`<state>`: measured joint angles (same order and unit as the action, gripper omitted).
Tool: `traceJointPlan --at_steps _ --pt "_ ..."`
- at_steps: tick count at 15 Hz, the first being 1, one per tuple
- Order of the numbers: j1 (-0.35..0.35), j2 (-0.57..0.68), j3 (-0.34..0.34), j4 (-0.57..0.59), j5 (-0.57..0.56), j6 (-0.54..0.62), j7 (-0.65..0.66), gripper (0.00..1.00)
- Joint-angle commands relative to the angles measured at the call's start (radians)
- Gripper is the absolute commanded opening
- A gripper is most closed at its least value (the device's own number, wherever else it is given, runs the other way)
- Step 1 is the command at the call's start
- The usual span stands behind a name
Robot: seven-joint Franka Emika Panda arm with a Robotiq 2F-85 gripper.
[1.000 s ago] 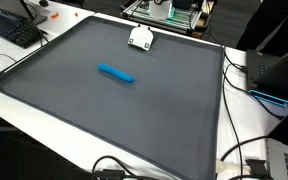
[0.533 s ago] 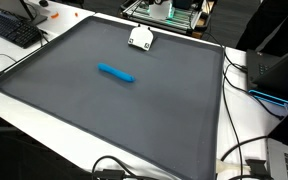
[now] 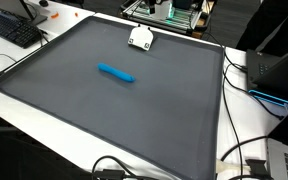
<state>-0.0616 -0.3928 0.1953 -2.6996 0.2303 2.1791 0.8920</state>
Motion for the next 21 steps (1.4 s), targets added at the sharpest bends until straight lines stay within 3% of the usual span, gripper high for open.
traceJointPlan --at_steps 1,6,13,21 --pt "0.015 0.078 -0.021 -0.021 0.027 0.118 0.058 1.00" --pt "0.033 0.173 -0.039 -0.067 0.032 0.311 0.072 1.00" --pt "0.042 0.278 -0.069 -0.047 0.045 0.357 0.170 1.00" --pt "0.068 0.305 -0.092 -0.045 0.098 0.424 0.182 1.00"
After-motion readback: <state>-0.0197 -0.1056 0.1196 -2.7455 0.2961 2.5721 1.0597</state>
